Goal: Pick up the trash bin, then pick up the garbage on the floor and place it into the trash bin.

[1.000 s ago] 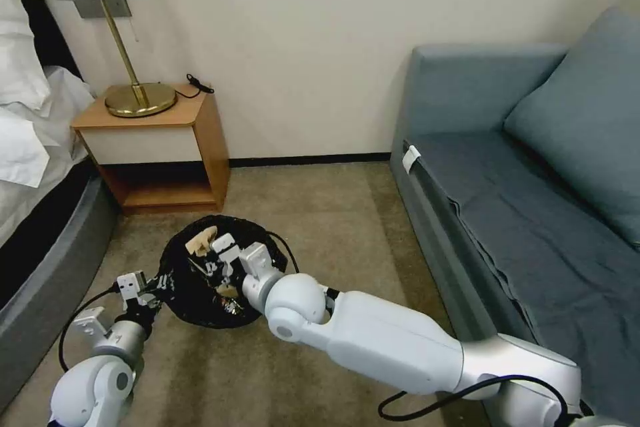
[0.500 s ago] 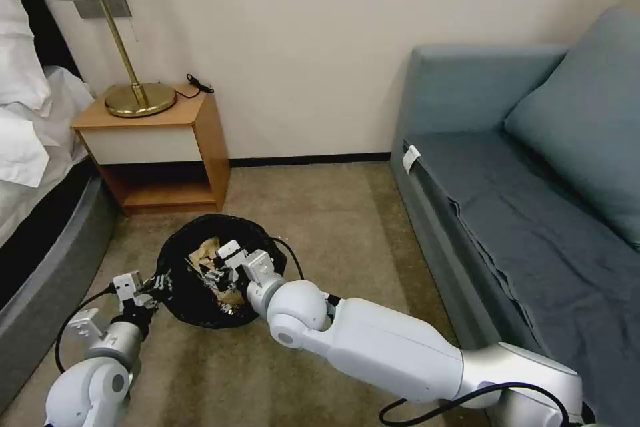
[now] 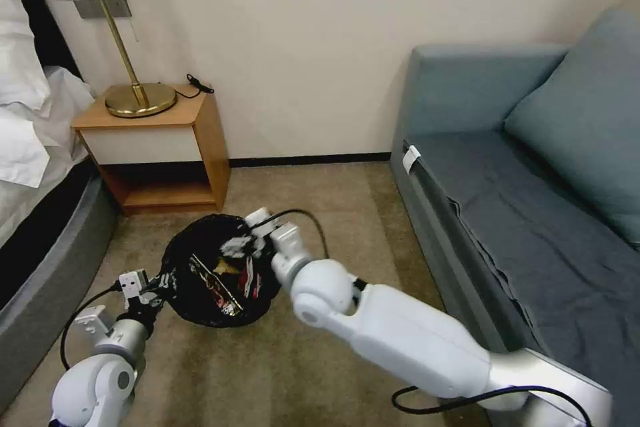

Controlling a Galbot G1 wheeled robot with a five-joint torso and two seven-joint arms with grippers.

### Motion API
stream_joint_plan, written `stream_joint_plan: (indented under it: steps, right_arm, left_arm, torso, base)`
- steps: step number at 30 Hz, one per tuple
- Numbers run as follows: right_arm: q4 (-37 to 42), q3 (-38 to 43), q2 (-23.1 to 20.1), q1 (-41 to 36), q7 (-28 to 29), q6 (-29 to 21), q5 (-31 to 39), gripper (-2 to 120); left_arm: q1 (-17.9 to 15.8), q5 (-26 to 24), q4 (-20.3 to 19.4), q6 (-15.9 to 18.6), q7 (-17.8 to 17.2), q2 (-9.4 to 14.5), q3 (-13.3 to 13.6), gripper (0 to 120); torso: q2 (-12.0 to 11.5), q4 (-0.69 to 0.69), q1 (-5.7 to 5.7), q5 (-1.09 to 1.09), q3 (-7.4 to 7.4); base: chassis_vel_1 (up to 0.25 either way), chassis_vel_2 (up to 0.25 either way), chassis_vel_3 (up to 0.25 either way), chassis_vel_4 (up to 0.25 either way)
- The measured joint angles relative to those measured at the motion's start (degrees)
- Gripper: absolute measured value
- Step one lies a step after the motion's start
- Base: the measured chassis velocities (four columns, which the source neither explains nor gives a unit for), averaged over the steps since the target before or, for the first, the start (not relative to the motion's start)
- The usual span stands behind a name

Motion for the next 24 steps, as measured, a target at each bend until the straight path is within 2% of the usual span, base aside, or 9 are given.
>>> stream_joint_plan:
  steps: [3,5,7,9,16,24]
  right_arm:
    - [2.4,4.2,-4.4,-3.9,2.1,-0.2,-6.1,100]
    - [2.8,5.1,-5.0,-5.0,2.2,0.0,-7.1,100]
    - [4.2,9.8,-6.7,-10.4,2.3,1.5,-12.8,100]
    - [6.0,12.8,-8.0,-14.5,2.4,2.4,-15.5,100]
    - [11.3,18.1,-10.5,-21.7,2.3,3.4,-19.3,100]
    - [16.6,24.2,-10.9,-31.1,0.1,4.6,-23.6,100]
  left_arm:
    - [0.0,-1.6,-0.3,1.2,-1.4,-0.4,0.5,4]
    - [-0.1,-1.7,-0.3,1.3,-1.5,-0.4,0.6,4]
    - [-0.4,-3.1,-0.3,1.8,-2.7,-0.7,1.4,4]
    - [-0.8,-4.9,-0.1,2.4,-3.9,-0.9,2.0,4]
    - [-1.4,-8.0,0.7,4.2,-7.2,-1.4,2.7,4]
    - [-1.7,-11.3,1.8,5.8,-9.7,-1.9,3.2,4]
  torso:
    - [0.0,-0.01,0.0,0.01,0.0]
    - [0.0,-0.02,0.0,0.01,0.0]
    - [0.0,-0.01,0.0,0.02,0.0]
    - [0.0,-0.01,0.0,0.01,0.0]
    - [0.0,-0.01,0.0,0.0,0.0]
    - [0.0,-0.01,0.0,-0.01,0.0]
  base:
    - [0.0,0.0,0.0,0.0]
    - [0.0,0.0,0.0,0.0]
    - [0.0,0.0,0.0,0.0]
    - [0.0,0.0,0.0,0.0]
    - [0.0,0.0,0.0,0.0]
    - [0.0,0.0,0.0,0.0]
